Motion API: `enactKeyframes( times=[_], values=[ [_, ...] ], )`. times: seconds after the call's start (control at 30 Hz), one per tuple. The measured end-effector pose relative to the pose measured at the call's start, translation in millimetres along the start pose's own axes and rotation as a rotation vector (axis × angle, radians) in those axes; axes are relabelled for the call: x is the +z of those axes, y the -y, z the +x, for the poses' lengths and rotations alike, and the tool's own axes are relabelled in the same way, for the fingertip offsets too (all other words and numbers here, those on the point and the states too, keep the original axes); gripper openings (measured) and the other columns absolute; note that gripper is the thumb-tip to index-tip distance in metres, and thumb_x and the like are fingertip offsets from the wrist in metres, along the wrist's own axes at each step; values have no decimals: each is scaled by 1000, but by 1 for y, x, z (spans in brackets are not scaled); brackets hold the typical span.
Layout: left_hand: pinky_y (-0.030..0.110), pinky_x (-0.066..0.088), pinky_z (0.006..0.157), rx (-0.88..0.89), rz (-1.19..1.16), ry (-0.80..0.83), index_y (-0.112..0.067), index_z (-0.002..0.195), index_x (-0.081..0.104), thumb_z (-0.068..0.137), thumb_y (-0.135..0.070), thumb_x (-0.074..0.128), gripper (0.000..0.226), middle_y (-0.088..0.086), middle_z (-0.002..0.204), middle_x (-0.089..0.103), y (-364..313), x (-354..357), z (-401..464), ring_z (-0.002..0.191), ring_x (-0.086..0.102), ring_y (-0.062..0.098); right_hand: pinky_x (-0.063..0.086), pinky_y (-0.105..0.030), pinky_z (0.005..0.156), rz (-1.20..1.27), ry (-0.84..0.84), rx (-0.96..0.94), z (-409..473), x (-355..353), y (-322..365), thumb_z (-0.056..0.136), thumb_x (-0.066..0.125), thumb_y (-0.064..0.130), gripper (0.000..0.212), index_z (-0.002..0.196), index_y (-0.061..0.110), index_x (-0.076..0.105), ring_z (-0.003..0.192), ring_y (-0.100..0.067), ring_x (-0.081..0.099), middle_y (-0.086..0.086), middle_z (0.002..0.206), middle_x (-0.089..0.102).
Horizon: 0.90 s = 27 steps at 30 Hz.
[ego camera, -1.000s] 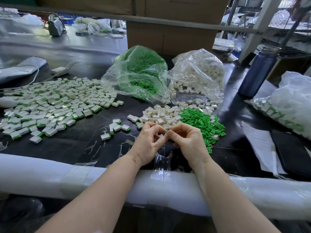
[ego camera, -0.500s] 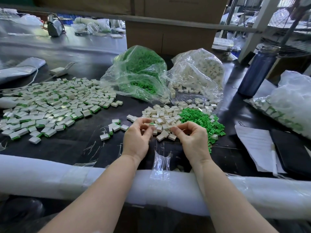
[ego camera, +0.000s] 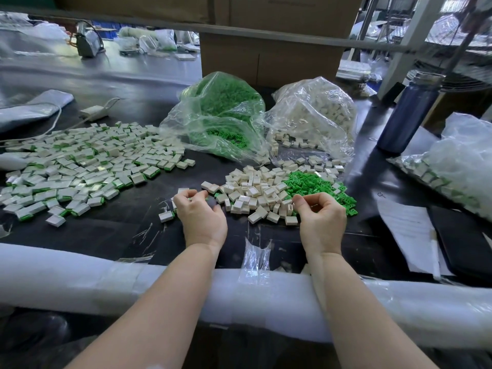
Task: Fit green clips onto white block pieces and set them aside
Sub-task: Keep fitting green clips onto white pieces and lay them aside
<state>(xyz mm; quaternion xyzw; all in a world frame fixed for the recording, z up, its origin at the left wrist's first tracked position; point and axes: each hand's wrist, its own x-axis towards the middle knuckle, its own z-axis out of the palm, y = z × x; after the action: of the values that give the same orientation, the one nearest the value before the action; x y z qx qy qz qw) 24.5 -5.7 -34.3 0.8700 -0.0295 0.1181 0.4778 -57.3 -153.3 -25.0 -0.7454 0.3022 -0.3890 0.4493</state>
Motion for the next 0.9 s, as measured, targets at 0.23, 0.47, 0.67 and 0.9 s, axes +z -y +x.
enactKeyframes(
  times=[0.23, 0.47, 0.67, 0.9],
  values=[
    [27, 15, 110, 61, 251, 112, 1, 120, 52, 89, -9, 53, 33, 14, 143, 22, -4, 2, -5, 132, 19, 31, 44, -32, 70, -134, -7, 23, 0, -1, -1, 82, 70, 24, 17, 73, 11, 62, 74, -23, 56, -12, 84, 65],
    [38, 3, 117, 227, 547, 257, -20, 147, 22, 88, -3, 35, 62, 1, 154, 21, -3, 9, -6, 143, 6, 23, 29, -38, 91, -407, 32, 120, 0, -1, -2, 89, 60, 22, 10, 94, 22, 68, 114, -24, 43, -1, 113, 57],
    [35, 24, 104, 157, 423, 180, -25, 129, 51, 94, -12, 43, 38, 1, 130, 48, -1, 8, -7, 125, 30, 23, 27, -39, 94, -537, 71, 158, 0, -1, -2, 89, 58, 23, 20, 108, 27, 64, 119, -23, 37, -1, 123, 51],
    [35, 28, 99, 114, 359, 166, -22, 120, 57, 93, -18, 51, 28, 4, 123, 51, -1, 6, -6, 118, 36, 23, 29, -41, 97, -508, 6, 216, 1, -4, -3, 87, 61, 20, 24, 111, 23, 60, 123, -24, 36, -4, 127, 47]
  ],
)
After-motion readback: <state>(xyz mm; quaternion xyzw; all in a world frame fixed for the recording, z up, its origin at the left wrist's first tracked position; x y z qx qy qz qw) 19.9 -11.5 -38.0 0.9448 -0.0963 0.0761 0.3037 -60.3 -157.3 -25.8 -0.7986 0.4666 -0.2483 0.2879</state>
